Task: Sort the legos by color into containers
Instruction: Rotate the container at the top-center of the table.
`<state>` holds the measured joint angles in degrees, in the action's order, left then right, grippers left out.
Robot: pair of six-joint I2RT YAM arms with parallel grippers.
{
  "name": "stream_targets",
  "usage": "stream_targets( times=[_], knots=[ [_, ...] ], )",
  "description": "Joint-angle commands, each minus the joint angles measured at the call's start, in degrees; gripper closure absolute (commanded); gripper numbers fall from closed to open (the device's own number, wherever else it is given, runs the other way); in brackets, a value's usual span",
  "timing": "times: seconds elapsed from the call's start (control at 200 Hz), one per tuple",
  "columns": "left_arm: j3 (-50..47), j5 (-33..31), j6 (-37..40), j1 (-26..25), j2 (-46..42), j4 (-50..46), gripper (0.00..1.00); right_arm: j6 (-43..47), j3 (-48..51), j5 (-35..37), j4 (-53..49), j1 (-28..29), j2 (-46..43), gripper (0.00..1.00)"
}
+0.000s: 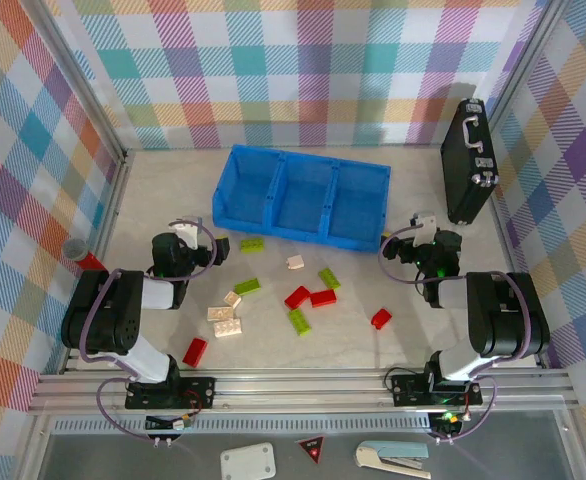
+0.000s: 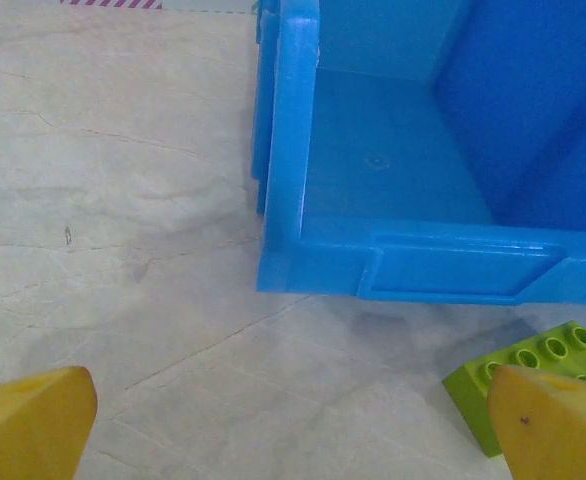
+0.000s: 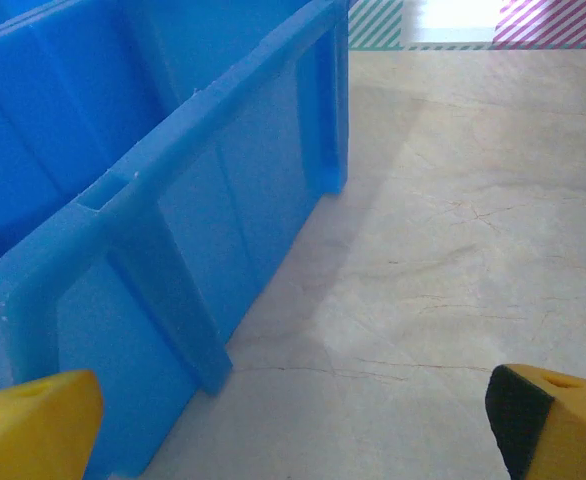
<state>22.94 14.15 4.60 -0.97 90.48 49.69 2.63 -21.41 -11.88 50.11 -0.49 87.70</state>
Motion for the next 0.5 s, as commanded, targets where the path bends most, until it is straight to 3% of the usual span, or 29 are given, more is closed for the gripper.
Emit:
stream_targets(
  times=[0.0, 0.495],
  knots=[
    [-0.6, 1.8, 1.1, 0.5, -0.2, 1.9, 0.00, 0.9, 0.4, -2.4, 1.5, -0.3, -0.3, 0.01],
    [-0.6, 1.7, 1.1, 0.6, -0.2, 1.9, 0.00, 0.2, -0.5, -1.0, 0.2, -0.2, -0.1, 0.01]
  ],
)
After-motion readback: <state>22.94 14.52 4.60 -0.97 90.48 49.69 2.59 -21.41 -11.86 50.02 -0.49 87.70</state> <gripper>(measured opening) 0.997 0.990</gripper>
